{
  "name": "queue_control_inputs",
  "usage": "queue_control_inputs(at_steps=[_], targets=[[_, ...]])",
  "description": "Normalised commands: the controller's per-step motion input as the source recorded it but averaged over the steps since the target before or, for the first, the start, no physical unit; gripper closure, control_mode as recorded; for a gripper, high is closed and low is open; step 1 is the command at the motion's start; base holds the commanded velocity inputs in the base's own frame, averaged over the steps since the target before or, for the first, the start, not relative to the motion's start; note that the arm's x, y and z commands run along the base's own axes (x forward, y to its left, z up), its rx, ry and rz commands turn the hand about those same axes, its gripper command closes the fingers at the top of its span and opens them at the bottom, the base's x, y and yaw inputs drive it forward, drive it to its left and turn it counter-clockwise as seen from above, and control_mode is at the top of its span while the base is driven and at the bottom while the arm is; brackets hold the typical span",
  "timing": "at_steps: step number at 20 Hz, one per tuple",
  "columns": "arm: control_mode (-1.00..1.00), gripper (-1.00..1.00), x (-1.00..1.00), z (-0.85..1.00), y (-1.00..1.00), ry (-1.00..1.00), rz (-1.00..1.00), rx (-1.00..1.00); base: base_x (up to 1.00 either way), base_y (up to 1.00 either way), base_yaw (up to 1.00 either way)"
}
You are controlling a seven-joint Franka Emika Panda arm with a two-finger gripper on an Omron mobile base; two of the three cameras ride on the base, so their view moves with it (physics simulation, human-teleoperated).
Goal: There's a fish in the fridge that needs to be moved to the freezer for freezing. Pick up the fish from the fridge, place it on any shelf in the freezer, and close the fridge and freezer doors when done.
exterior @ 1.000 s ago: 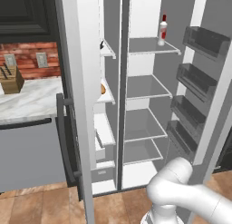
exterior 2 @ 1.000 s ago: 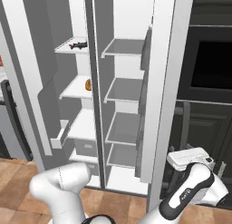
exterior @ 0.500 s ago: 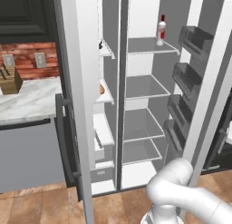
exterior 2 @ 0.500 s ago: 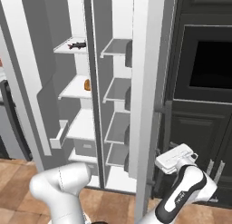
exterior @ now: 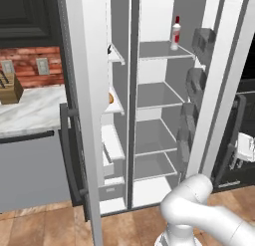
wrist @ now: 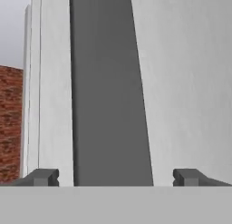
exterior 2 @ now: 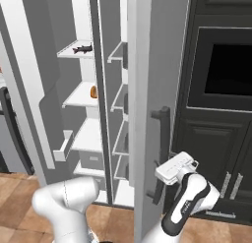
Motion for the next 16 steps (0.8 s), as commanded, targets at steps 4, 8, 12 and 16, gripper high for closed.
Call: queue_control_inputs(at_steps=[4, 8, 12, 16], targets=[[-1.0, -1.0, 0.46, -0.3, 1.0, 0.0, 0.0, -0.03, 0.0, 0.0, 0.0], [-1.0, -1.0, 0.52, -0.29, 1.0, 0.0, 0.0, -0.03, 0.0, 0.0, 0.0], [-1.0, -1.0, 0.53, -0.23, 1.0, 0.0, 0.0, -0.07, 0.0, 0.0, 0.0], [-1.0, -1.0, 0.64, -0.08, 1.0, 0.0, -0.01, -0.04, 0.0, 0.0, 0.0]])
